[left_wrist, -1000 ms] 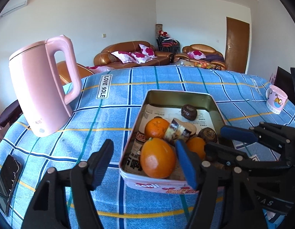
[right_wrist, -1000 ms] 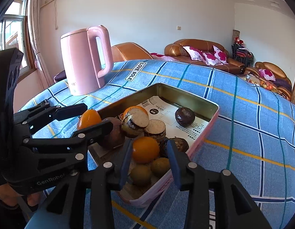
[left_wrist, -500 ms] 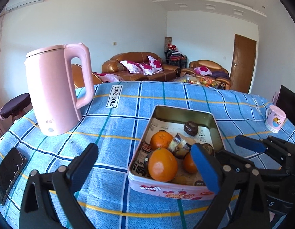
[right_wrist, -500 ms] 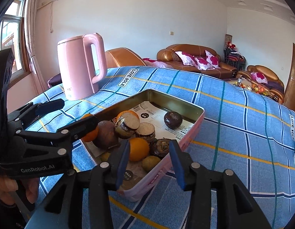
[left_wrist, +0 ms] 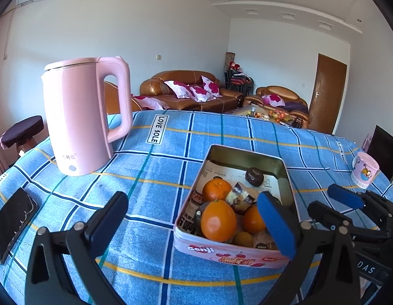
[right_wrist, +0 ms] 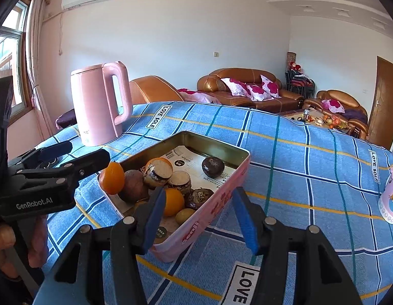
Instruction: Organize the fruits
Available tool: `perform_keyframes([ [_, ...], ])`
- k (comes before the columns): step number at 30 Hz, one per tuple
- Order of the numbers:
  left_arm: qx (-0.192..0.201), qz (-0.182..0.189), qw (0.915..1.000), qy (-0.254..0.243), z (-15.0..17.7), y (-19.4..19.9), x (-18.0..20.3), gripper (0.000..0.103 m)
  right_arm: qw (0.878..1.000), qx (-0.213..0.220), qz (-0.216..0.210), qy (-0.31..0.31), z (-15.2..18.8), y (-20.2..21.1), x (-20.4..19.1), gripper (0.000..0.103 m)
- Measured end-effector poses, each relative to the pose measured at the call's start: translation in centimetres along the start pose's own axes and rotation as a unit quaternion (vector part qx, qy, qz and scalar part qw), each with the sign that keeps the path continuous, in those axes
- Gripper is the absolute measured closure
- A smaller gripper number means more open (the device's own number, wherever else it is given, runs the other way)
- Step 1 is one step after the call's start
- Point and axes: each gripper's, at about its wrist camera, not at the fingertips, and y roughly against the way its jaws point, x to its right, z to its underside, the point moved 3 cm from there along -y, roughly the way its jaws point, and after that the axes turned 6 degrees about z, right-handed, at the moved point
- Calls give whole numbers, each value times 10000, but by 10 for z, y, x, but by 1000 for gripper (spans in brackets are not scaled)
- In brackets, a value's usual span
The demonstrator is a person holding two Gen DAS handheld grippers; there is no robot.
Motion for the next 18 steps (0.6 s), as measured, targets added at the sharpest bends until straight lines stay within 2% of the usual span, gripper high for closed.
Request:
perform_keyframes([
  [18, -3, -175, 9997, -189, -1, 1, 9, 0, 9999, 107, 43, -19, -1, 12, 7, 46],
])
